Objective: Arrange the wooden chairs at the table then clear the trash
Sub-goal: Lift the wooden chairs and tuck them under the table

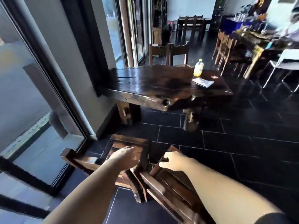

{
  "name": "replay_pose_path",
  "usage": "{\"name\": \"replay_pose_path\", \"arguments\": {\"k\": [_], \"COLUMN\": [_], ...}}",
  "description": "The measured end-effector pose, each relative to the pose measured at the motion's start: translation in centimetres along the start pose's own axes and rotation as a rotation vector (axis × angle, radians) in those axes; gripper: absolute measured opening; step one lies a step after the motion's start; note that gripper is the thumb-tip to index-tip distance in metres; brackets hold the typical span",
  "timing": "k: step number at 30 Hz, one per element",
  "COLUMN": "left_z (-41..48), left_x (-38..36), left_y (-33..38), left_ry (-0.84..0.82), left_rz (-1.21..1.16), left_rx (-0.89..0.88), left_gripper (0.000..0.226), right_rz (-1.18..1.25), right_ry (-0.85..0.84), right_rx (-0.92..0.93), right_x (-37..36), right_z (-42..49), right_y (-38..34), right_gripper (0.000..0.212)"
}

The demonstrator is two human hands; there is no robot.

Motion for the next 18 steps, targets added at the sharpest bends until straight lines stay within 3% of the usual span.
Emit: {"name": "replay_pose_path", "arguments": {"k": [3, 8, 12, 16, 18], "left_z": [1.8, 4.6, 5.7, 6.0, 6.1], "left_x": [-1.9, -5.8, -8.7, -11.5, -13.1], "left_y": [2.4, 5.3, 7.2, 6.9, 6.3], "left_ry": [-0.058, -0.175, -0.248, -0.315, -0.335], "left_rz": [0.019, 0.061, 0.097, 0.096, 0.097], "left_rx": [-0.062, -0.190, -0.314, -0.384, -0.407], "left_gripper": [0.046, 0.061, 0.051, 0.066, 0.059], "right_rz": [0.053, 0.068, 0.125, 0.277, 0.324], "right_ry": [-0.002, -0.043, -0.010, 0.029, 0.073], "right_rx": [-0.097, -0.208, -0.314, -0.427, -0.487], "right_x": [-1.5, -5.1, -8.1, -11.4, -12.8], "right_z": [-0.2, -0.7, -1.0, -2.4, -3.1], "right_y": [3.9, 6.5, 7.7, 8.5, 8.9], "right_gripper": [0.073, 0.072, 0.074, 0.064, 0.061]}}
Point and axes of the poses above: each hand's wrist, its own z-axis towards the middle knuckle, its own x-axis out of the back of the hand, y = z × x, the point moved 9 cm from there along z, towards the middle knuckle, and after that the axes turned 5 degrees about y, right-handed, at the moved point
